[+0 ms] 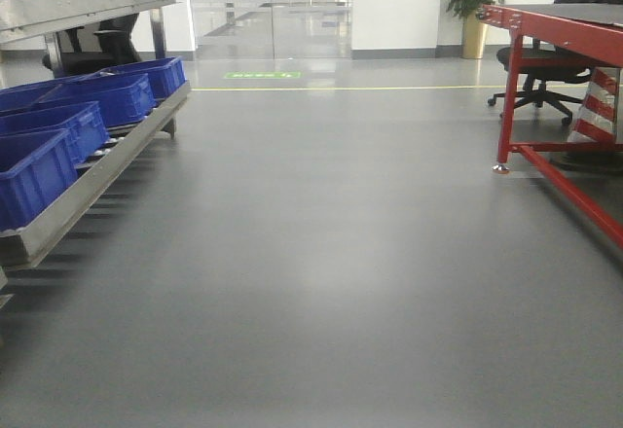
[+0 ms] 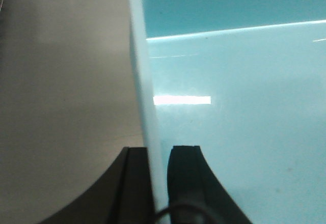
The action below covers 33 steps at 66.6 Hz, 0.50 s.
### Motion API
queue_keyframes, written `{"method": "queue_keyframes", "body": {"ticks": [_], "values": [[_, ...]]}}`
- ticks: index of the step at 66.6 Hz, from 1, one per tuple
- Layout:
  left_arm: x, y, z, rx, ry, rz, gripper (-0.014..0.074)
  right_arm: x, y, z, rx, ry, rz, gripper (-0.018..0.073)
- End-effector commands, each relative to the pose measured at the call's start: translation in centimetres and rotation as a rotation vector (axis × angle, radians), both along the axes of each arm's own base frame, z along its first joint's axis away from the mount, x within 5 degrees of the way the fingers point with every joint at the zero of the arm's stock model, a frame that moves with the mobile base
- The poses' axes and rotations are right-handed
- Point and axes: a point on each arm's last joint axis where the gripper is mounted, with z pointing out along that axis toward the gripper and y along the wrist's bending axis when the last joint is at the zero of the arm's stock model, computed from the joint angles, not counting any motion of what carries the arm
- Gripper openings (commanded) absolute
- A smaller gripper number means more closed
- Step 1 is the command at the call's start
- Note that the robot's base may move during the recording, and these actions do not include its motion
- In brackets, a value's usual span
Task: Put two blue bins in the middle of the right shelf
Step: 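Drive the base away from the shelf while holding the bin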
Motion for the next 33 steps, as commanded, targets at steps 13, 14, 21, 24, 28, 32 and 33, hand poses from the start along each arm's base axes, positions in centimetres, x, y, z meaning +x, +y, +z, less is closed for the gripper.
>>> {"method": "queue_keyframes", "body": {"ticks": [13,14,21,24,28,32,33], "values": [[-0.48,-0.02,1.14,-0.014,-0.067,-0.018,-0.0111,-0.33,-0.18,0.96,0.009,-0.062,0.002,-0.0153],[-0.48,-0.02,1.14,-0.014,-0.067,-0.018,-0.0111,-0.33,-0.18,0.96,0.009,-0.062,0.002,-0.0153],[-0.48,-0.02,1.14,-0.014,-0.067,-0.018,-0.0111,-0.33,-0.18,0.96,0.009,-0.062,0.002,-0.0153],[-0.48,-0.02,1.14,-0.014,-0.067,-0.018,-0.0111,-0.33,-0.18,0.96,0.009,-0.062,0.002,-0.0153],[-0.48,-0.02,1.14,-0.014,-0.067,-0.018,-0.0111,-0.33,-0.18,0.96,0.009,-0.062,0.002,-0.0153],[-0.48,-0.02,1.14,-0.014,-0.067,-0.018,-0.0111,-0.33,-0.18,0.96,0.009,-0.062,0.002,-0.0153],[-0.48,-0.02,1.14,-0.014,-0.067,-0.018,-0.0111,-0.33,-0.18,0.96,0.009,-0.062,0.002,-0.0153]]}}
